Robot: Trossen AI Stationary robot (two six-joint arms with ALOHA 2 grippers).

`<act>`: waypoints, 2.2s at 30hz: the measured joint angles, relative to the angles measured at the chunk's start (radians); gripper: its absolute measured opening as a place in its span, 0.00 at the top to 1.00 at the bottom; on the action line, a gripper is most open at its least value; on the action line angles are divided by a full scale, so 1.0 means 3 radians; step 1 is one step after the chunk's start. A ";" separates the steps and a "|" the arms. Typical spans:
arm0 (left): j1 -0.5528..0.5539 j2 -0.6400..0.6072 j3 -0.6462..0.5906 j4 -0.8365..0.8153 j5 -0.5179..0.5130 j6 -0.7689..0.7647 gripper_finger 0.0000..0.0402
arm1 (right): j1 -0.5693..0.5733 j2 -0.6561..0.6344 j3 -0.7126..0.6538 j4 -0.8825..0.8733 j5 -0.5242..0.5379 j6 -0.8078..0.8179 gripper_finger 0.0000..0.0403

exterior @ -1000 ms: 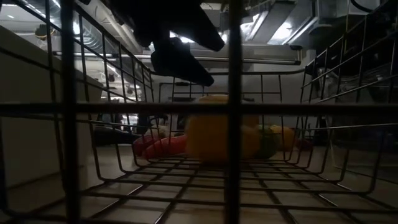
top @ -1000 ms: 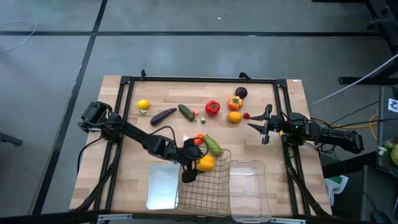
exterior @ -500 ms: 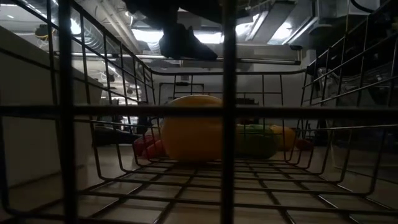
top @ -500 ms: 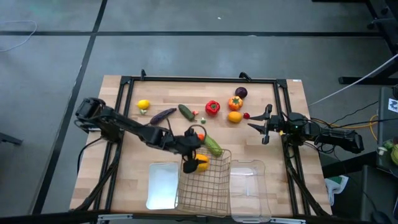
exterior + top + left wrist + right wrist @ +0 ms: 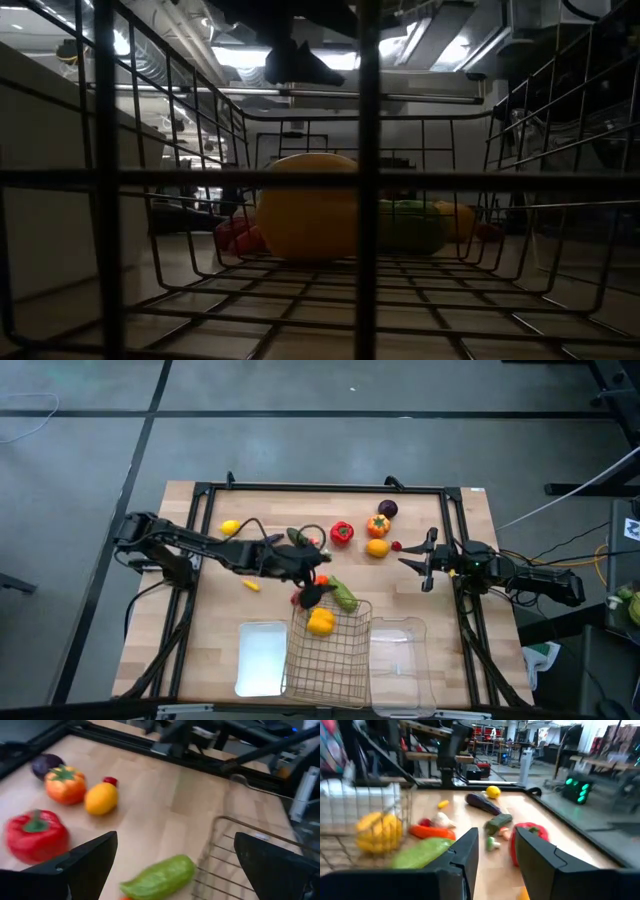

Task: Sort produce into baskets
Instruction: Put the right yellow lemon into the transparent bin

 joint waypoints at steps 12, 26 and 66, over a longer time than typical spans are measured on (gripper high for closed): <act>0.0384 -0.0042 0.0000 0.0004 0.0000 0.0088 0.01 | 0.0001 0.0001 0.0001 0.0411 -0.0184 0.0602 0.69; 0.0481 -0.0042 0.0000 0.0004 0.0000 0.0098 0.01 | 0.0001 0.0014 0.0001 0.0501 0.0198 0.1248 0.51; 0.0480 -0.0040 0.0001 0.0001 0.0004 0.0110 0.01 | -0.0197 0.3134 0.1747 -0.0894 0.0633 0.0445 0.16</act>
